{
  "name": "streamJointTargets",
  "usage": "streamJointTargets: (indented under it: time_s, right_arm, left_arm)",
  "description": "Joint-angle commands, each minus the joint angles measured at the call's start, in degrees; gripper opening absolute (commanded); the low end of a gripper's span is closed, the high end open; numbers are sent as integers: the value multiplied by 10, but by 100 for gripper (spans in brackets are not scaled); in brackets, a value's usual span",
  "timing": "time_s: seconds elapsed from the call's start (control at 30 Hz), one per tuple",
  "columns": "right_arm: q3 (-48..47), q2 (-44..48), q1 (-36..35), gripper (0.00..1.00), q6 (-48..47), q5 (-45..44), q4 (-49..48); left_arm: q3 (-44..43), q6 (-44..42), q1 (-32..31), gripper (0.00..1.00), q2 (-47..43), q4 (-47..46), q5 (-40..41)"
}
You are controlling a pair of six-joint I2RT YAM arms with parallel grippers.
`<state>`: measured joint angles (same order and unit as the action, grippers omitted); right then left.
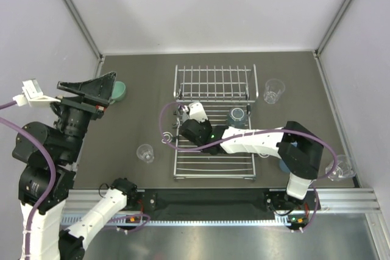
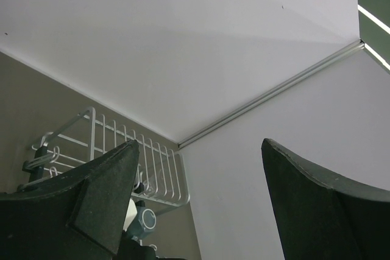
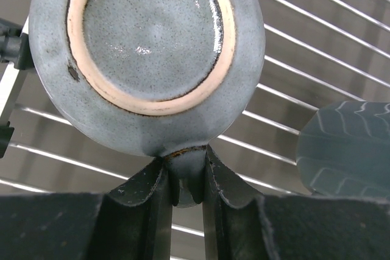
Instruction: Load the cups into the dish rack
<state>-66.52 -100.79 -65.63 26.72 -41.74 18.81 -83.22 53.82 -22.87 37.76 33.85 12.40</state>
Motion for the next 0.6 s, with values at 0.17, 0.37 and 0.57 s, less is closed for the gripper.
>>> streamJointTargets:
  time_s: [0.17,0.37,0.57]
  right_arm:
    - [-55,-5,16,9,13,-41,-67]
    - [-67,-13,23,16,4,-44,-69]
    - [-75,-19,25,32,-4,-43,-71]
  left_arm:
    - [4,-4,-2,86,6,-19,-12]
    - [8,-3,-2,86,4,-18,-11]
    - [10,-2,-2,86,4,-18,-16]
